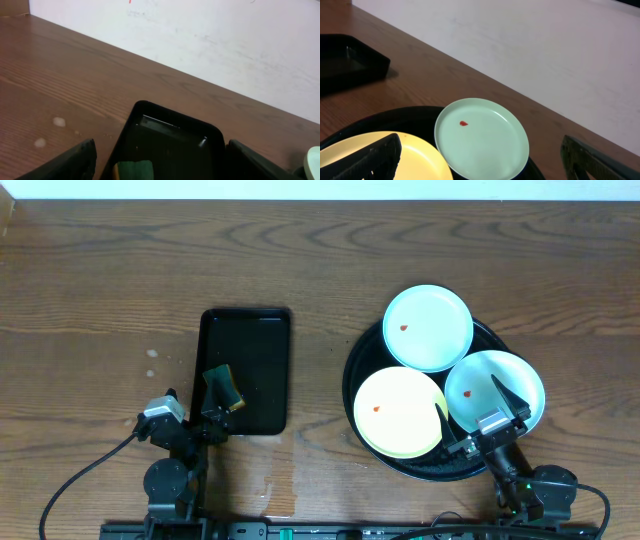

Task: Clean dirty plates on tray and stack at the side

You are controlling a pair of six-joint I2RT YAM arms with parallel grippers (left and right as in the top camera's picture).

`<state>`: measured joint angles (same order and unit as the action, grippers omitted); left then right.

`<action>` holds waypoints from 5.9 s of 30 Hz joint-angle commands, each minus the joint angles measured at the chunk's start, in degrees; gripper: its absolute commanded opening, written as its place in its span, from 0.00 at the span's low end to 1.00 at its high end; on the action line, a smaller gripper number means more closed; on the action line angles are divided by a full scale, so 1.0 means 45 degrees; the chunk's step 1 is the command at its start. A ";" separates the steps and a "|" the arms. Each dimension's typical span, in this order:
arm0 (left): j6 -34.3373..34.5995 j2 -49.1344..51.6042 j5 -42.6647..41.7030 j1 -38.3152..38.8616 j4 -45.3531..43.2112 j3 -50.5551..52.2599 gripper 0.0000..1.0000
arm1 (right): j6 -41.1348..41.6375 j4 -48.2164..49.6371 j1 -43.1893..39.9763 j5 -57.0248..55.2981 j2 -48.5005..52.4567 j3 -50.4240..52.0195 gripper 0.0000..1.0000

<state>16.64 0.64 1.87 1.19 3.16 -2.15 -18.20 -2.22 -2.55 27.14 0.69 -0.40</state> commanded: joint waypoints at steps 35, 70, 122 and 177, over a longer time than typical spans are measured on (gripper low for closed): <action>-0.0117 0.2263 -0.0185 0.0039 0.0918 -0.0787 0.83 | 0.3852 -0.0097 0.0049 -0.1409 0.2832 -0.0724 0.99; -0.0010 1.2245 -0.1331 0.0039 0.8879 -1.0428 0.83 | 0.2890 -0.8276 0.0063 0.1535 1.2284 -0.9573 0.99; 0.1132 1.9768 -0.0869 0.0039 0.6285 -1.0409 0.59 | 0.5095 -0.7849 0.2885 -0.1307 1.4712 -0.9559 0.99; 0.0782 1.9764 -0.0894 0.0039 0.5989 -1.0418 0.07 | 0.5081 -0.7907 0.2885 -0.1321 1.4712 -0.9549 0.99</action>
<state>20.93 90.63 -2.63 1.30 30.13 -47.75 4.12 -38.02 9.67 20.80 66.81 -42.28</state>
